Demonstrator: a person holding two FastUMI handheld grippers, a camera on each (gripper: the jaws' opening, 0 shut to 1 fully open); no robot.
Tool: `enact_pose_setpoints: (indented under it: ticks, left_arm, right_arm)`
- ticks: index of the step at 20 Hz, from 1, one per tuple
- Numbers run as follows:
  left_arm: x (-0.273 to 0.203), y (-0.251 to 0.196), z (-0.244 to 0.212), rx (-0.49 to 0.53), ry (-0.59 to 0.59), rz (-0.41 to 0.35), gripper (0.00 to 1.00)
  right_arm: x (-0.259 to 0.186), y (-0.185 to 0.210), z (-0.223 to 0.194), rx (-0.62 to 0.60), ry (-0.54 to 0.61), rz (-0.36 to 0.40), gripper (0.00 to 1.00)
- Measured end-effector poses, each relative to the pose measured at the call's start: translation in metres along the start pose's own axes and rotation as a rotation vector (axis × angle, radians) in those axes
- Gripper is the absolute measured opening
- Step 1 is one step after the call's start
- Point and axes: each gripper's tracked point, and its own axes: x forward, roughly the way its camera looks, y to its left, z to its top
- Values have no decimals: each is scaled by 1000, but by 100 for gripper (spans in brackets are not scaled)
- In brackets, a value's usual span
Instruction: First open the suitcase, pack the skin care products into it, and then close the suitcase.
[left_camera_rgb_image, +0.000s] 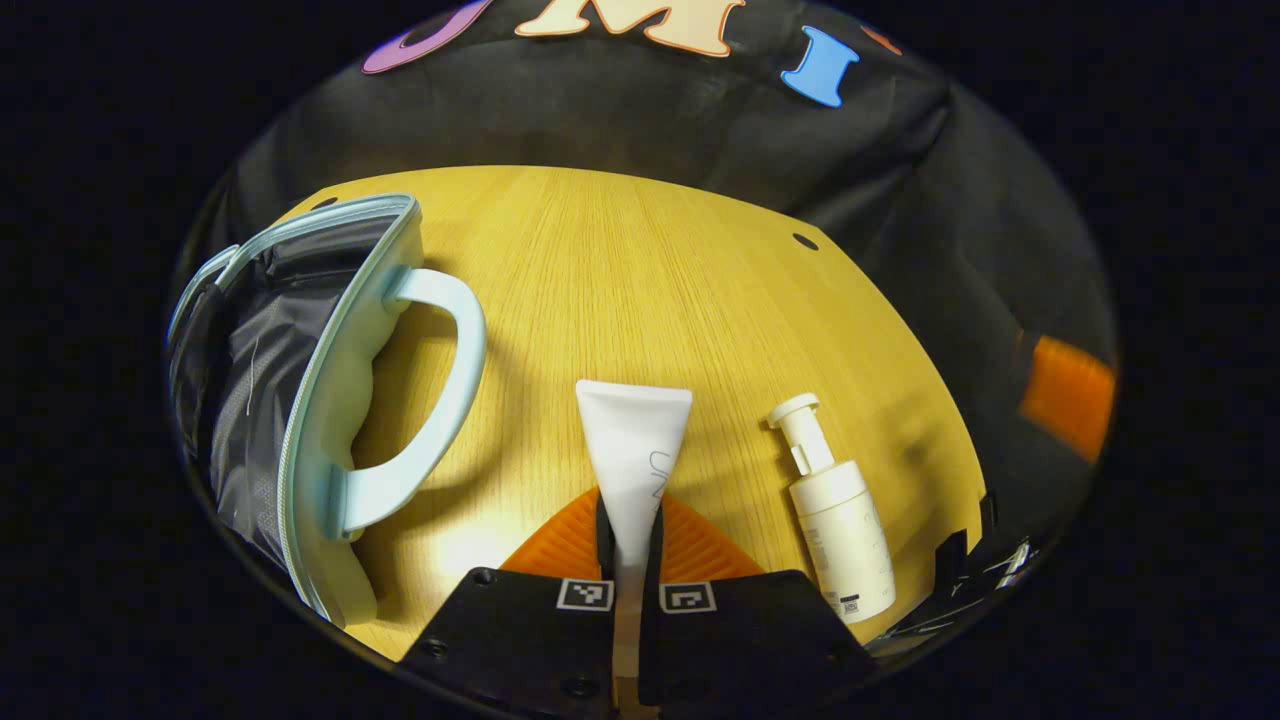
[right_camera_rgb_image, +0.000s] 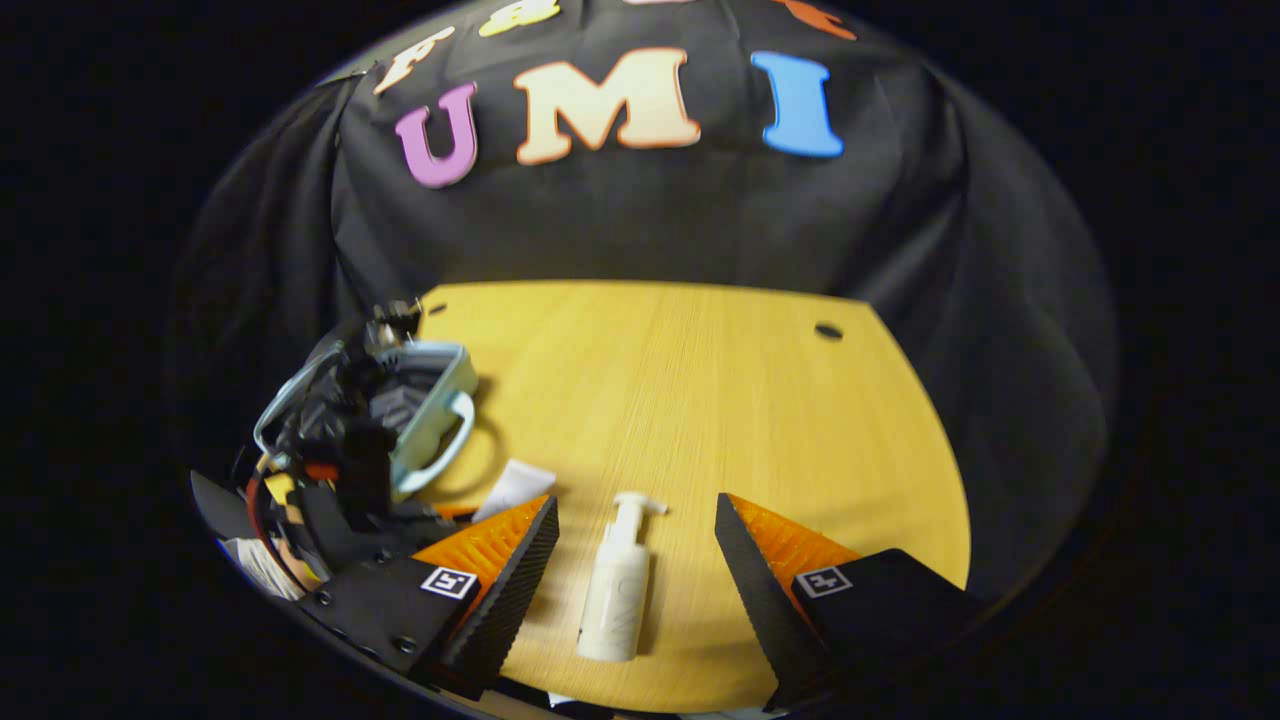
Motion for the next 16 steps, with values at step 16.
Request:
enact_pose_setpoints:
  ticks: [16]
  left_arm:
    - [-5, -5, -2, 4, 29, -8, 2]
  right_arm:
    - [68, 12, -98, -2, 278, 9, 64]
